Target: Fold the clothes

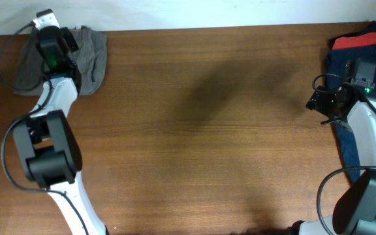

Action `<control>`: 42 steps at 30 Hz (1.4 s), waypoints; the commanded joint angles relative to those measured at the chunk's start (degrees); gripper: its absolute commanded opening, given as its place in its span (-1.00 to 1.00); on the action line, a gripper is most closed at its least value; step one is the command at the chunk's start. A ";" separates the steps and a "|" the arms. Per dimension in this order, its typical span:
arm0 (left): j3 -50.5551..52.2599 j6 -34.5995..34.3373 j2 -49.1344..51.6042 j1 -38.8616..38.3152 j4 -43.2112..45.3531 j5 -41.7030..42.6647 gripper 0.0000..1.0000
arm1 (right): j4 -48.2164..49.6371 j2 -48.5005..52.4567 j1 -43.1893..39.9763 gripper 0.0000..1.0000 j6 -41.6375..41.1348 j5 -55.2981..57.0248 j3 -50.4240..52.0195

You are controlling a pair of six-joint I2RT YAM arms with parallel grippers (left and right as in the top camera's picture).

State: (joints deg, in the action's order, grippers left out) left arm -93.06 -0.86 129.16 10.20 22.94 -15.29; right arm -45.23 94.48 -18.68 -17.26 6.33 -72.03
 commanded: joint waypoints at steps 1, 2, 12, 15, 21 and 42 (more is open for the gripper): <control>0.13 0.48 5.97 0.11 4.22 1.11 -0.97 | 0.00 0.02 -0.09 0.97 0.24 0.09 0.24; 0.13 0.48 7.28 -0.02 5.46 1.20 -0.97 | 0.00 0.02 -0.09 0.97 0.24 0.09 0.24; 0.11 0.50 17.57 -2.56 11.23 1.16 -0.89 | 0.00 0.02 -0.09 0.98 0.24 0.09 0.24; 0.11 0.52 17.94 -2.71 10.88 1.18 -0.89 | 0.02 0.02 -0.09 0.97 0.24 0.09 0.24; 0.11 4.00 13.07 -3.58 12.59 0.94 -0.88 | 0.02 0.02 -0.09 0.97 0.24 0.09 0.24; 0.11 3.93 -20.39 -7.15 -22.73 5.73 0.99 | 0.02 0.02 -0.09 0.98 0.24 0.09 0.24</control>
State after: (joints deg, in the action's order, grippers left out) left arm -92.82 2.48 117.21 5.08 8.47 -14.11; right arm -45.23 94.48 -18.68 -17.30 6.31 -71.96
